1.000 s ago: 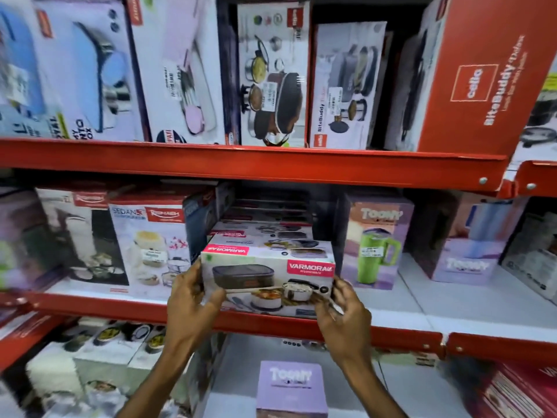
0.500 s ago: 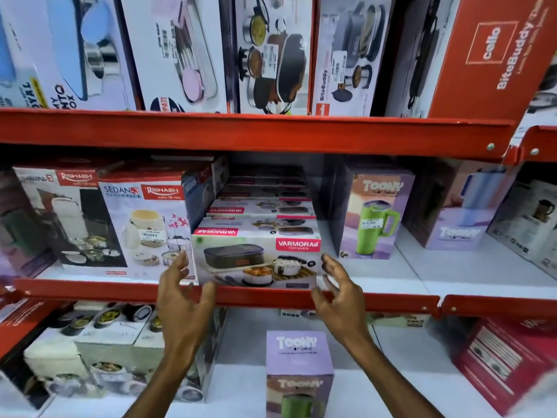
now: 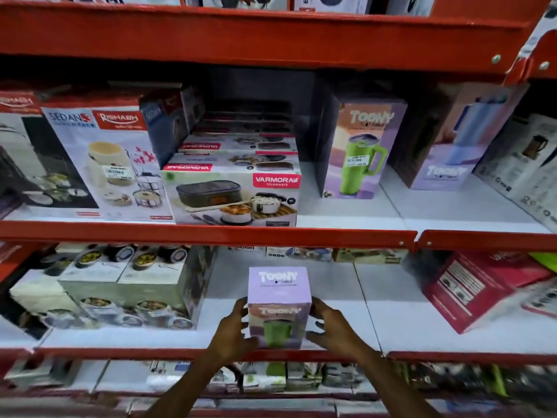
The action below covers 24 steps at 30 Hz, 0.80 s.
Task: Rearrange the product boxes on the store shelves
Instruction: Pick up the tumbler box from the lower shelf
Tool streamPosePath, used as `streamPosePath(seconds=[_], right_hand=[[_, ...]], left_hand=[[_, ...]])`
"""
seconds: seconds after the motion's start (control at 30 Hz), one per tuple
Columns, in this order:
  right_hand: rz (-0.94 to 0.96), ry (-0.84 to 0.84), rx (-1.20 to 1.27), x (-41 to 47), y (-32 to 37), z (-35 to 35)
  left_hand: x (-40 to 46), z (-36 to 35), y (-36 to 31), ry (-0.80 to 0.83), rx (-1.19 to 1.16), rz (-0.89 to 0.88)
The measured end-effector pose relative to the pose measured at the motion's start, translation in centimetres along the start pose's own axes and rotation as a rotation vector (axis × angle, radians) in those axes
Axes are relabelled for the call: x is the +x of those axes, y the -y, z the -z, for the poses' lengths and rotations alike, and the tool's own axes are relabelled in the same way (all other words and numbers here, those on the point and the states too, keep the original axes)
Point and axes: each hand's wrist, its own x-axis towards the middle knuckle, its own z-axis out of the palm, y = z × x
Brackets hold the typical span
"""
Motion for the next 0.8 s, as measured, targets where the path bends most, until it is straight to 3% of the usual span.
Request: streamPosePath(seconds=[0.2, 0.4, 0.7, 0.8], right_hand=[[0.209, -0.234, 0.079, -4.4, 3.1, 3.0], [0.501, -0.479, 0.27, -8.7, 10.8, 9.9], [0.617, -0.751, 0.327, -9.2, 14.6, 16.3], [0.593, -0.784, 0.327, -8.3, 14.6, 19.1]], left_hand=[[-4.1, 0.7, -3.4, -0.267, -0.033, -0.22], [-8.5, 5.0, -13.6, -0.553, -0.059, -0.514], [-6.5, 5.2, -24.2, -0.698, -0.116, -0.671], [-3.9, 4.4, -27.2, -0.678, -0.11, -0.702]])
